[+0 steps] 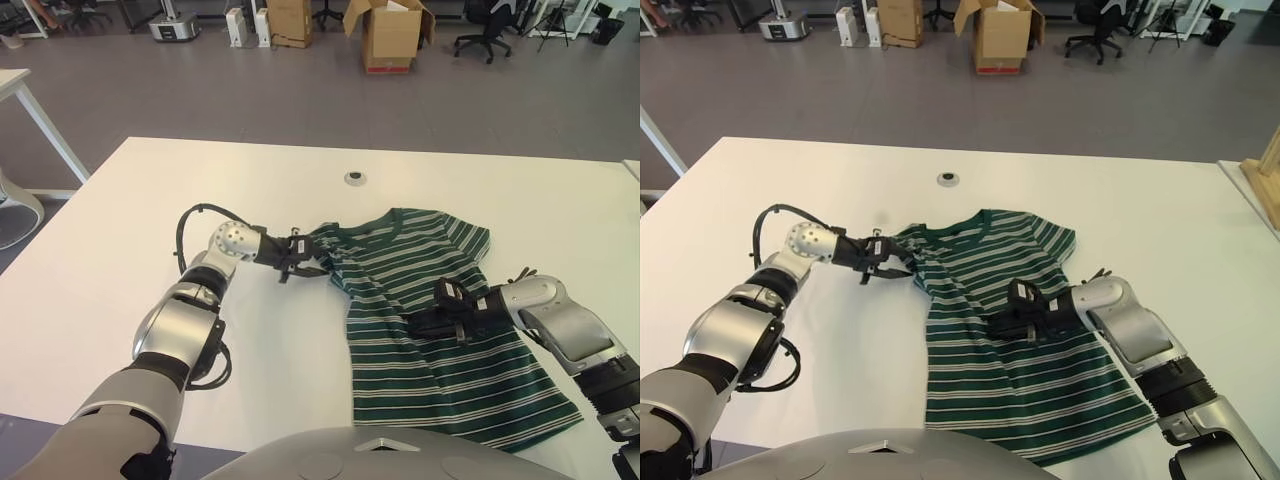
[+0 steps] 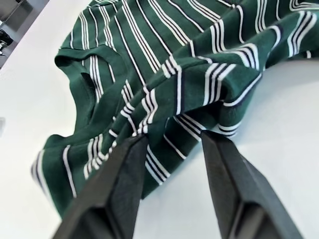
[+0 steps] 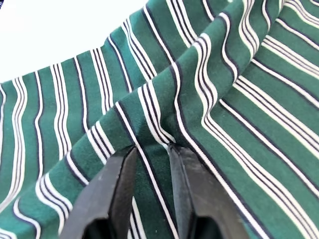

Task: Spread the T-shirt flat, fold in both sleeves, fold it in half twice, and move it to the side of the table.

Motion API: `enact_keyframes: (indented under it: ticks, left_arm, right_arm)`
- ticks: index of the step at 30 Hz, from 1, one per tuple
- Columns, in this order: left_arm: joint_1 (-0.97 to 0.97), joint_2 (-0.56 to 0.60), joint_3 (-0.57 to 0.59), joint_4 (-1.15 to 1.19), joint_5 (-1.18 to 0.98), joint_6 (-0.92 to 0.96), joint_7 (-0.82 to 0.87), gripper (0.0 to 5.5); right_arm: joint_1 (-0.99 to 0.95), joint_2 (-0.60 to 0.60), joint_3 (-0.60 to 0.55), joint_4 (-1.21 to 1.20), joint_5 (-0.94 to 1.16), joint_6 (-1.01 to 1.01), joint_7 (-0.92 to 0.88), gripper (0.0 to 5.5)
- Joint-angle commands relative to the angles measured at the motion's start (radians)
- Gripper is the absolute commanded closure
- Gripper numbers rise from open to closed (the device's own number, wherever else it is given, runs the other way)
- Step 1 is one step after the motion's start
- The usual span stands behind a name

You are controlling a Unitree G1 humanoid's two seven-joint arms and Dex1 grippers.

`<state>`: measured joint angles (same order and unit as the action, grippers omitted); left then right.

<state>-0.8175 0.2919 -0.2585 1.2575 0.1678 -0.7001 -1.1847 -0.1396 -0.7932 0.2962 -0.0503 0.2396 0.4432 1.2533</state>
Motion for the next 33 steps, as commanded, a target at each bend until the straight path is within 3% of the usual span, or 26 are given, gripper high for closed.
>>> enact_keyframes:
  ticks: [1, 3, 6, 9, 11, 16, 22, 26, 30, 33]
  left_arm:
    - [-0.031, -0.021, 0.014, 0.006, -0.005, 0.045, -0.022, 3.56]
    - [-0.036, -0.030, 0.022, 0.009, -0.009, 0.082, -0.031, 3.56]
    - [-0.039, -0.037, 0.012, 0.022, 0.035, 0.121, 0.086, 3.56]
    - [-0.007, -0.030, -0.092, 0.038, 0.182, 0.158, 0.314, 3.56]
    - [0.019, -0.019, -0.138, 0.045, 0.232, 0.164, 0.345, 3.56]
    - [0.026, 0.117, -0.327, 0.030, 0.415, -0.001, 0.421, 3.56]
    - [-0.088, 0.277, -0.460, 0.024, 0.551, -0.252, 0.542, 3.56]
    - [-0.127, 0.285, -0.398, 0.055, 0.472, -0.282, 0.527, 3.56]
    - [-0.147, 0.273, -0.330, 0.070, 0.430, -0.199, 0.582, 3.56]
    - [-0.172, 0.222, -0.166, 0.068, 0.275, -0.109, 0.634, 3.56]
  right_arm:
    - [0.015, -0.002, 0.026, 0.034, -0.035, -0.001, -0.011, 4.29]
    - [0.015, -0.003, 0.030, 0.044, -0.039, -0.009, -0.011, 4.29]
    - [0.014, -0.001, 0.039, 0.047, -0.041, -0.015, -0.010, 4.29]
    - [0.008, -0.005, 0.044, 0.051, -0.039, -0.020, -0.003, 4.29]
    - [0.010, -0.010, 0.043, 0.047, -0.035, -0.018, -0.003, 4.29]
    - [0.023, -0.011, 0.029, 0.035, -0.026, -0.006, -0.018, 4.29]
    - [0.047, 0.013, 0.014, 0.031, -0.017, 0.004, -0.059, 4.29]
    - [0.035, 0.077, -0.024, 0.049, -0.013, -0.016, -0.135, 4.29]
    - [-0.039, 0.241, -0.139, 0.115, 0.041, -0.030, -0.310, 4.29]
    - [-0.110, 0.362, -0.285, 0.096, 0.206, 0.064, -0.412, 4.29]
